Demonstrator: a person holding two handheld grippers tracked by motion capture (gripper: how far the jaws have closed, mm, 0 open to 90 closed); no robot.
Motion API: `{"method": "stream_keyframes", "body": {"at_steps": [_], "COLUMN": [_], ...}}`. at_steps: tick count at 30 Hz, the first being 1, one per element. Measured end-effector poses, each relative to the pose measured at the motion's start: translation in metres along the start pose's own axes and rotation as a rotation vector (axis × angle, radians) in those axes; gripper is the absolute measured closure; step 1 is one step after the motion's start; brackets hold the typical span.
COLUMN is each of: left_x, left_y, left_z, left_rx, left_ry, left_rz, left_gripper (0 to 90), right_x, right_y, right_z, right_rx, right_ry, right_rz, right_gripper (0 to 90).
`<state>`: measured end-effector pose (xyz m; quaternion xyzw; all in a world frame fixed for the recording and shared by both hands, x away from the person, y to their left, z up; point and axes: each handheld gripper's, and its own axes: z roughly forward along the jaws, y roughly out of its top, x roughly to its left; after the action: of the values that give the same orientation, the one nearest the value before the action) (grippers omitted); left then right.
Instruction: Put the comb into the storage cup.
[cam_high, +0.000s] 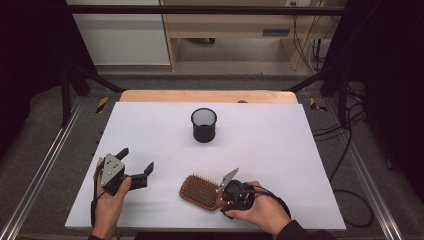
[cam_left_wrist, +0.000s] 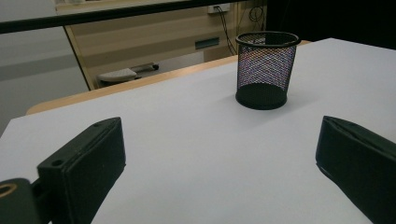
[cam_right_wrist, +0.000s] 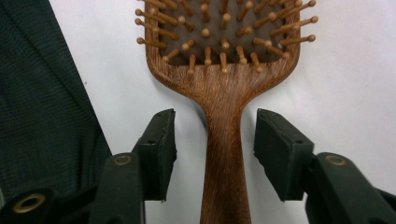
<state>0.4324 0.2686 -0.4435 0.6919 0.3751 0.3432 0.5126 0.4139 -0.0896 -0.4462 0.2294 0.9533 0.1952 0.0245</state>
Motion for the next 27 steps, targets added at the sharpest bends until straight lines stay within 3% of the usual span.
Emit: {"method": "stream_keyframes", "body": {"at_steps": [10,27], "left_x": [-0.0008,-0.0013], "left_y": [0.0001,0.0002], "left_z": [0.0003,0.0004], "left_rx": [0.004,0.002], "left_ry": [-0.005,-0.004], "left_rz": [-0.001,0.0], "left_gripper": [1.8,1.8], "right_x": [-0.0015,-0.0043], "right_y": [0.0034,0.0028], "right_z": [-0.0001,0.005], "right_rx": [0.047,0.049], "right_ry": [0.001,0.001], "right_rz": [0.01,0.029], "right_gripper": [58.8,65.0]}}
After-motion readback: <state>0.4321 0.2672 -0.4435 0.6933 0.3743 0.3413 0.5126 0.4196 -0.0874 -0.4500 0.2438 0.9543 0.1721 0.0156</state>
